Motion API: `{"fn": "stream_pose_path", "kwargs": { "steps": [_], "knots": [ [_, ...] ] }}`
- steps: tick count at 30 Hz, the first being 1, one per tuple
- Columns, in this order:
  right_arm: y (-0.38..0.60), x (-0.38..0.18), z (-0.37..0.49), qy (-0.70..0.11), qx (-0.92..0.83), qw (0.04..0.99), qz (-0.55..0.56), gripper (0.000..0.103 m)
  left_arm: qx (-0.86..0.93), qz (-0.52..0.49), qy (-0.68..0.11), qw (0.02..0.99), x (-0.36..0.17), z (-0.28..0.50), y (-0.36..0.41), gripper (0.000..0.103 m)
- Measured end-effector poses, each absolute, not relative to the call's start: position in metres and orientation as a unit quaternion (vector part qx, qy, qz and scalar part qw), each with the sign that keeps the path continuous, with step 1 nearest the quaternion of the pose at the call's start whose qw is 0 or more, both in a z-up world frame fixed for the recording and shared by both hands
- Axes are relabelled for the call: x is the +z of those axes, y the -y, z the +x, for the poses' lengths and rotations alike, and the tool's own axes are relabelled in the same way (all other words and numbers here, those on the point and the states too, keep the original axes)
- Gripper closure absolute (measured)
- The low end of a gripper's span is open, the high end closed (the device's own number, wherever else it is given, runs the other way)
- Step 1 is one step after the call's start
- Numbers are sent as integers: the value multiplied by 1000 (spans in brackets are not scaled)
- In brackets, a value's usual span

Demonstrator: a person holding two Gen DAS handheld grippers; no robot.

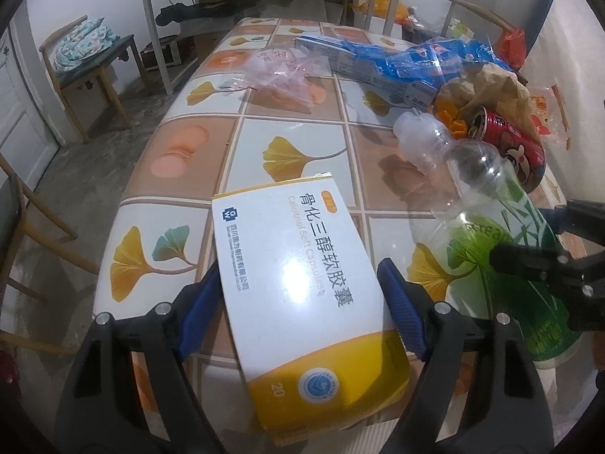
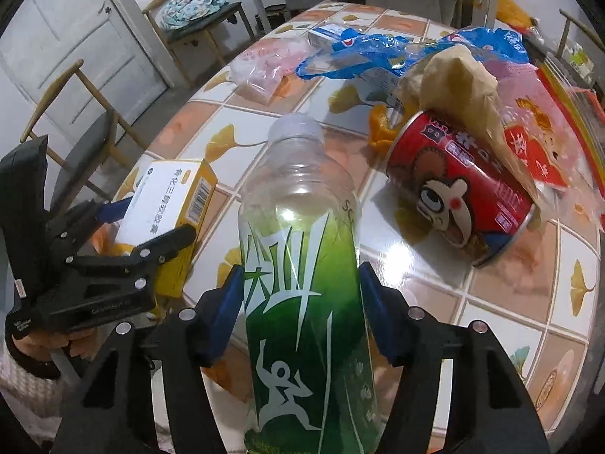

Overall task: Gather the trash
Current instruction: 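Lift the box and bottle and carry both toward the blue wastebasket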

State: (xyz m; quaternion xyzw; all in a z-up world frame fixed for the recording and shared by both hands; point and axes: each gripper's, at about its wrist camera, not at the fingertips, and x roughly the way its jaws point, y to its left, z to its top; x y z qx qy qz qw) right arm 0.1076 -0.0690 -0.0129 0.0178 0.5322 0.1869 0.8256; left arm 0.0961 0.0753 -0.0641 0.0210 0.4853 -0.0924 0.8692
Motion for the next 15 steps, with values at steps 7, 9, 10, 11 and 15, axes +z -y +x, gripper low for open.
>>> {"fn": "stream_pose_path", "kwargs": {
  "steps": [7,9,10,11,15],
  "knots": [
    [78,-2,90,-511,203,834,43,45,-69,12,-479,875,-55,90,-81,28],
    [80,3,83,-501,214,837,52,45,-63,8,-473,879,-50,86,-84,29],
    [81,6,79,-497,219,838,57,45,-61,5,-470,881,-46,84,-86,29],
    [83,9,74,-489,227,839,64,45,-60,1,-464,884,-39,80,-87,29],
    [95,26,50,-449,254,852,93,45,-76,-19,-440,894,-10,65,-87,29]
  ]
}}
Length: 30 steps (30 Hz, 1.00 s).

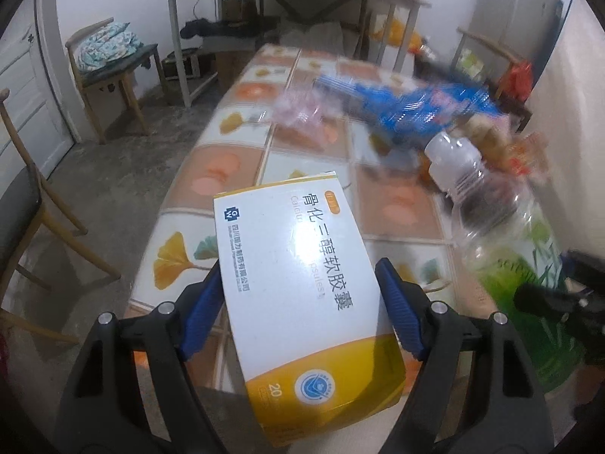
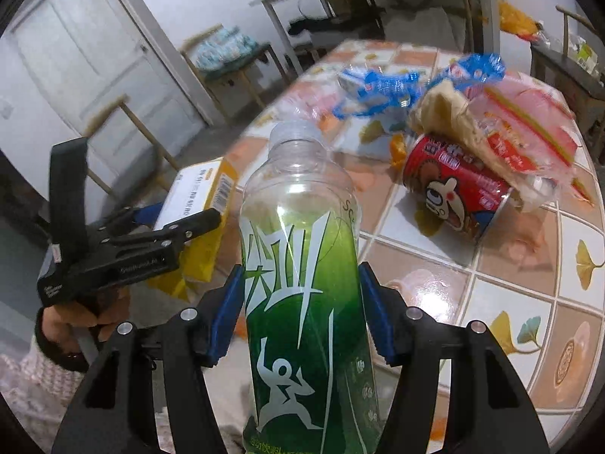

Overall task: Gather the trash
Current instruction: 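Lift the box and bottle and carry both toward the blue wastebasket, then open both tools to drop the box and bottle into the wastebasket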

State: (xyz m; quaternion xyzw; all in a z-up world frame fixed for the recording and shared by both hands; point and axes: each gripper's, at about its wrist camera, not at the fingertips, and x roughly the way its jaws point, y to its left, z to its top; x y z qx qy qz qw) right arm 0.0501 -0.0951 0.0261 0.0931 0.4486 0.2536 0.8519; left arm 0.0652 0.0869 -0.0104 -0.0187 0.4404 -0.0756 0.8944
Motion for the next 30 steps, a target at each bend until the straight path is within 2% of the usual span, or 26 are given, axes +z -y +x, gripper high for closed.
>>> {"fn": "stream_pose_path", "kwargs": {
  "steps": [7,11,16,19,22,26,30],
  "knots": [
    [162,63,-6,-362,228,889,163,45,-186,-12,-389,902,47,51,-31,29],
    [240,67,-52,-313,147,909,234,45,-296,19,-381,876,69,49,50,29],
    [348,33,-126,-294,-14,903,313,45,-428,76,-385,814,68,32,188,29],
    [398,-2,-159,-312,-91,874,360,45,-473,105,-410,773,49,22,263,29],
    [445,-49,-185,-339,-154,833,410,45,-503,131,-467,715,12,16,354,29],
    [494,-122,-201,-364,-179,765,499,45,-481,186,-560,648,-62,14,453,29],
    [534,-208,-201,-377,-185,684,597,45,-424,263,-619,606,-146,11,522,28]
  ]
}}
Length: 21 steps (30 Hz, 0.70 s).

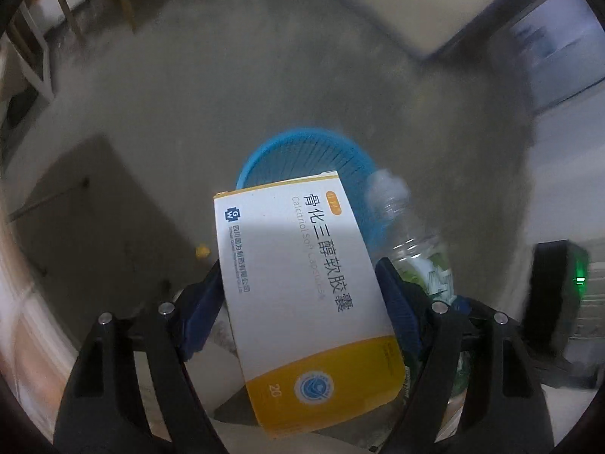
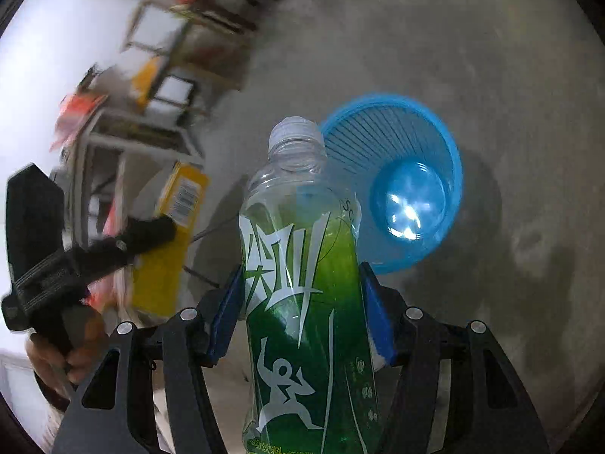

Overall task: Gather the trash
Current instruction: 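Open both tools to drop the box and bottle into the wastebasket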

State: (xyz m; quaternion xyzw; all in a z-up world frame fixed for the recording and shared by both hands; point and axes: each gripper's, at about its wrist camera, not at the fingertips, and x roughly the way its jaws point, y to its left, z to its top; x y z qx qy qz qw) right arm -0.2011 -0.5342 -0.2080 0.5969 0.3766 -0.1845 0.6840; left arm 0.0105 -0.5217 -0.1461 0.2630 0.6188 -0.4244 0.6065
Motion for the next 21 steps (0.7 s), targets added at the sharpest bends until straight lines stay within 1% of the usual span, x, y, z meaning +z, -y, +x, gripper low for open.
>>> {"fn": "stream_pose_path", "kwargs": {
  "steps": [2,4,8,9,10,12,15,17,21],
  "knots": [
    [542,-239,-190,-382,-190,660,618,45,-406,283,-641,586,-183,12,541,28],
    [560,-270,-180,-387,-198,634,640,45,-374,283,-671,574,-217,20,560,27],
    [583,-310,-151,-413,-219,610,640,44,-327,268,-701,575,-258,36,573,24],
    [589,-319,-143,-421,-218,607,638,43,-317,262,-705,578,-267,43,573,23],
    [596,-327,-141,-426,-220,603,637,43,-312,258,-707,580,-272,49,571,18],
    [608,-337,-127,-438,-225,598,632,43,-301,247,-707,591,-277,56,580,18],
    [620,-353,-130,-441,-234,597,628,41,-309,232,-700,601,-273,55,581,18],
    [624,-354,-129,-441,-237,599,624,38,-319,230,-692,606,-265,53,584,18],
    [626,-353,-128,-445,-243,614,605,37,-340,218,-679,613,-243,54,580,18]
  ]
}}
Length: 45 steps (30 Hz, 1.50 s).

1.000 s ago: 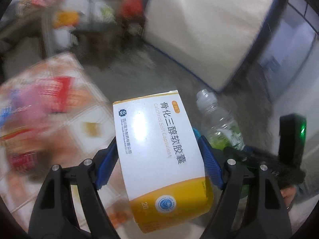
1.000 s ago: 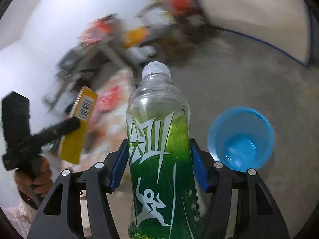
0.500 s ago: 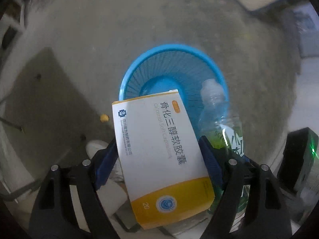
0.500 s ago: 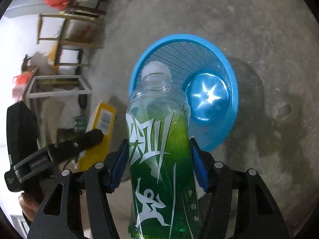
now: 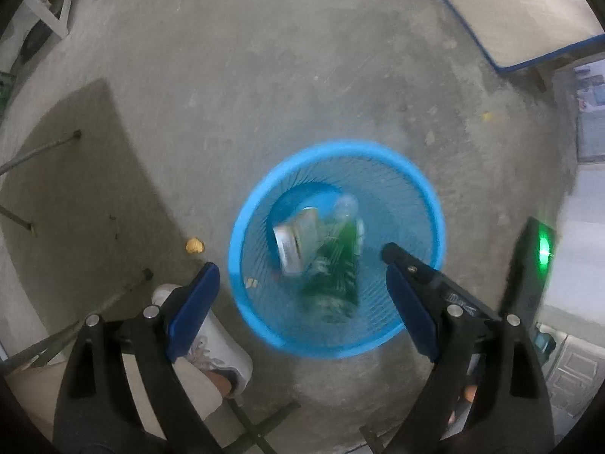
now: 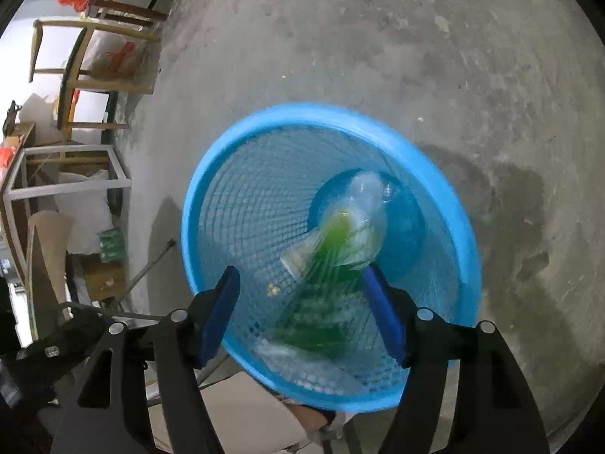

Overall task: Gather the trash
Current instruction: 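Open both tools to drop the box and bottle into the wastebasket, then move both tools back over the table toward the remaining trash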

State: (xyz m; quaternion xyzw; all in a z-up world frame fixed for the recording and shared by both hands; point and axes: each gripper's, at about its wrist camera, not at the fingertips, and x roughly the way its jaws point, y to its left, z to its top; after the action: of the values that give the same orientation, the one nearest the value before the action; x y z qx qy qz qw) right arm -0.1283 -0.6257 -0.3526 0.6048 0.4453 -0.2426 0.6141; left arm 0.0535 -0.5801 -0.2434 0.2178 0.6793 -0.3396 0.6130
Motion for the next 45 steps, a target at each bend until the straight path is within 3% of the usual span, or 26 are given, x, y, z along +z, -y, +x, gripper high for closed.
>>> {"fn": "stream_pose_path", "kwargs": {
  "steps": [6,12,20,30,40,45],
  "knots": [
    [619,-328,-141,-434,-247,646,577,37,-388,198,-641,632,-179,47,566,18],
    [596,-268,-173,-400,-256,703,530,37,-443,171,-579,663,-93,36,528,18],
    [549,-177,-201,-332,-245,783,466,24,-463,171,-506,707,-14,12,426,18],
    [467,-72,-179,-323,-279,849,312,8,-421,114,-438,786,26,8,246,13],
    [357,13,-110,-326,-278,896,119,6,-310,-2,-394,865,36,25,95,8],
    [293,27,-63,-323,-243,915,9,7,-265,-34,-387,883,28,37,47,8]
  ]
}}
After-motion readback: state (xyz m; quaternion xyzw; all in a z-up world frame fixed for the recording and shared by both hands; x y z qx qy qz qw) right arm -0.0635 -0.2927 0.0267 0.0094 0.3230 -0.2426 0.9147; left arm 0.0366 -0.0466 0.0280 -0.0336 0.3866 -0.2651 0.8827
